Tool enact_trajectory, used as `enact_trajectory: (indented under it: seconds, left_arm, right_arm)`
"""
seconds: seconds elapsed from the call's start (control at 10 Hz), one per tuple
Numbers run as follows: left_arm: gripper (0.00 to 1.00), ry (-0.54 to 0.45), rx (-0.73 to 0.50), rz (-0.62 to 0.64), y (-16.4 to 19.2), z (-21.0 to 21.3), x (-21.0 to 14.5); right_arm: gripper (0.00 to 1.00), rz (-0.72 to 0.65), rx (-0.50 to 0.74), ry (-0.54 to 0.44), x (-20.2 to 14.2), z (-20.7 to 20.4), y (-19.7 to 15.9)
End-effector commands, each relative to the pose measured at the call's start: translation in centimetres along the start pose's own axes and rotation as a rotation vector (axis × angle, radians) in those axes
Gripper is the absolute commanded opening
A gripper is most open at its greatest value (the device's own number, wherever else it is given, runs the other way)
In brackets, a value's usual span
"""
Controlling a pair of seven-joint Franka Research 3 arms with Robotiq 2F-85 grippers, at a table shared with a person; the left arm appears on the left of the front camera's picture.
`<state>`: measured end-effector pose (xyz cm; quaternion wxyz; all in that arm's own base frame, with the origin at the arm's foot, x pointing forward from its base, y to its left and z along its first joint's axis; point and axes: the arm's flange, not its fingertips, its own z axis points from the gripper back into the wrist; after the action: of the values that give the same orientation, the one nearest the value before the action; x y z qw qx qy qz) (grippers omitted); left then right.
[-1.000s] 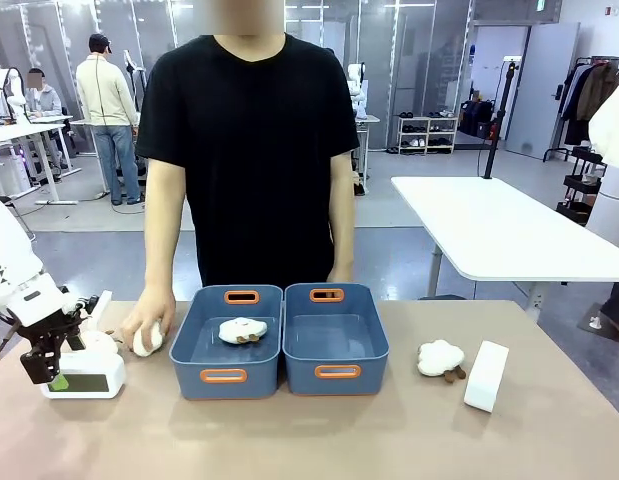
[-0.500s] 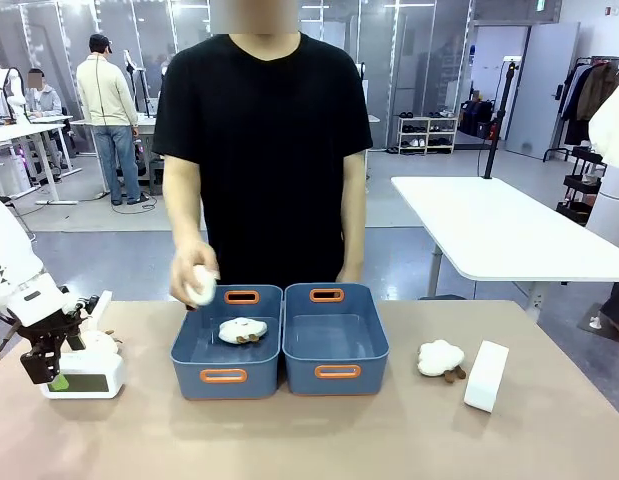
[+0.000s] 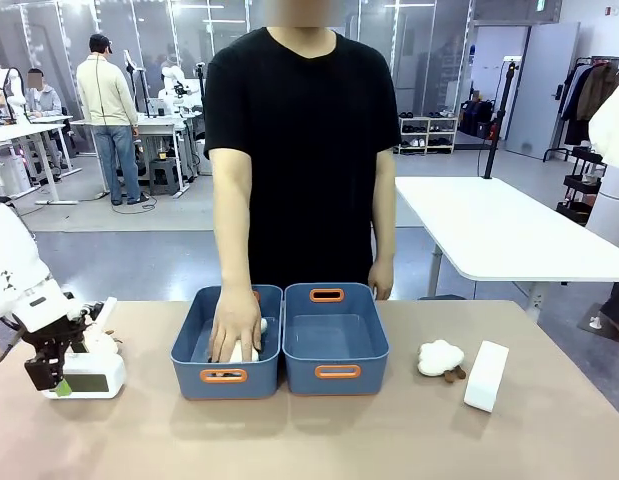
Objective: Sort the digital clocks into the basket.
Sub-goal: Pick up the Digital clock from the table and place it into the empty Plastic storage basket.
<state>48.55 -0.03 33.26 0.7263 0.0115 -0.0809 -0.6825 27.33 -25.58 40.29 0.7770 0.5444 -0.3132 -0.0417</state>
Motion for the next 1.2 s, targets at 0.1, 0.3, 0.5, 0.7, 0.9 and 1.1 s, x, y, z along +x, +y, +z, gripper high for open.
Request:
enact_trajectory:
  seconds: [0.1,0.3,0.5,0.7,0.9,1.1]
  left_arm:
    - [1.0,0.039,-0.03,0.012,0.0,-1.1,0.3]
    - [0.4,0.06,-0.034,0.018,0.0,-1.3,0.3]
    - [0.0,0.06,-0.024,0.022,0.0,-1.0,0.3]
    - [0.14,0.06,-0.02,0.04,0.0,-0.7,0.2]
    - [0.0,0.019,-0.007,0.087,0.4,1.1,-0.4]
    - [0.0,-0.409,-0.181,0.346,0.9,8.6,-4.3]
  right_arm:
    - [1.0,0.004,0.007,-0.002,0.0,0.1,0.1]
    - [1.0,0.004,0.007,-0.002,0.0,0.1,0.1]
    - [1.0,0.004,0.007,-0.002,0.0,0.1,0.1]
    - [1.0,0.004,0.007,-0.002,0.0,0.1,0.1]
    - [1.0,0.004,0.007,-0.002,0.0,0.1,0.1]
    - [1.0,0.004,0.007,-0.002,0.0,0.1,0.1]
